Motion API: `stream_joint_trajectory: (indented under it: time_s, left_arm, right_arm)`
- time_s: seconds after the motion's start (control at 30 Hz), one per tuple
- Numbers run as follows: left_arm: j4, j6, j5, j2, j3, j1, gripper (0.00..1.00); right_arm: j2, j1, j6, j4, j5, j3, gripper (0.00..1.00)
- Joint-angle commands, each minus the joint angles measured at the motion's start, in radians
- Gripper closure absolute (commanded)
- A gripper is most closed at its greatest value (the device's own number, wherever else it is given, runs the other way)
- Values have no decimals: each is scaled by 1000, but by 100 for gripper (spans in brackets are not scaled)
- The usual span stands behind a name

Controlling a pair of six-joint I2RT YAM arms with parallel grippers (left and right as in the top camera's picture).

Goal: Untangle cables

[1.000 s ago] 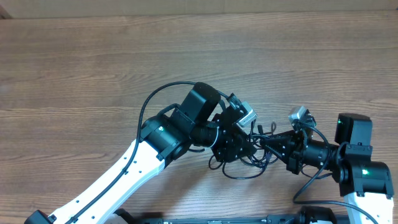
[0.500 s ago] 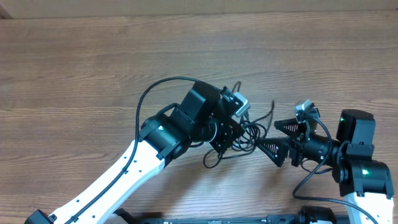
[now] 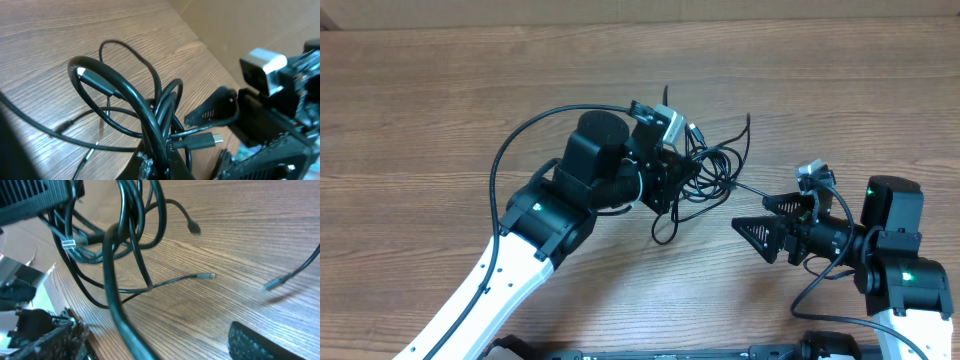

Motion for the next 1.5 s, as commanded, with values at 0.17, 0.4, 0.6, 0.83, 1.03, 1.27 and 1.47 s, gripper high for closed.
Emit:
stream_joint_trajectory:
  time_s: [0.17,0.4,0.6,0.83,1.03,1.27,1.47]
  left_arm:
    - [126,-63,279,-18,18,16,96]
    - [110,-137,191,-18,18,108,96]
    - [143,-313,163,-18,18,143,96]
    - [227,-441,163,-18,18,138,96]
    - [302,-478,94,-18,18,144,96]
    - [288,-470,46,-18,18,201,96]
    - [290,-481,148,-18,18,204,96]
  right_arm:
    - [-5,-3,2,34,-61,1,0]
    - [-5,-3,2,28,-61,1,0]
    - [-5,-3,2,38,-66,1,0]
    - [-5,-3,3,122,-267,1,14]
    - [-5,-3,2,133,-313,1,7]
    - [-5,-3,2,119,-313,1,0]
    - [-3,-3,3,139,-314,1,0]
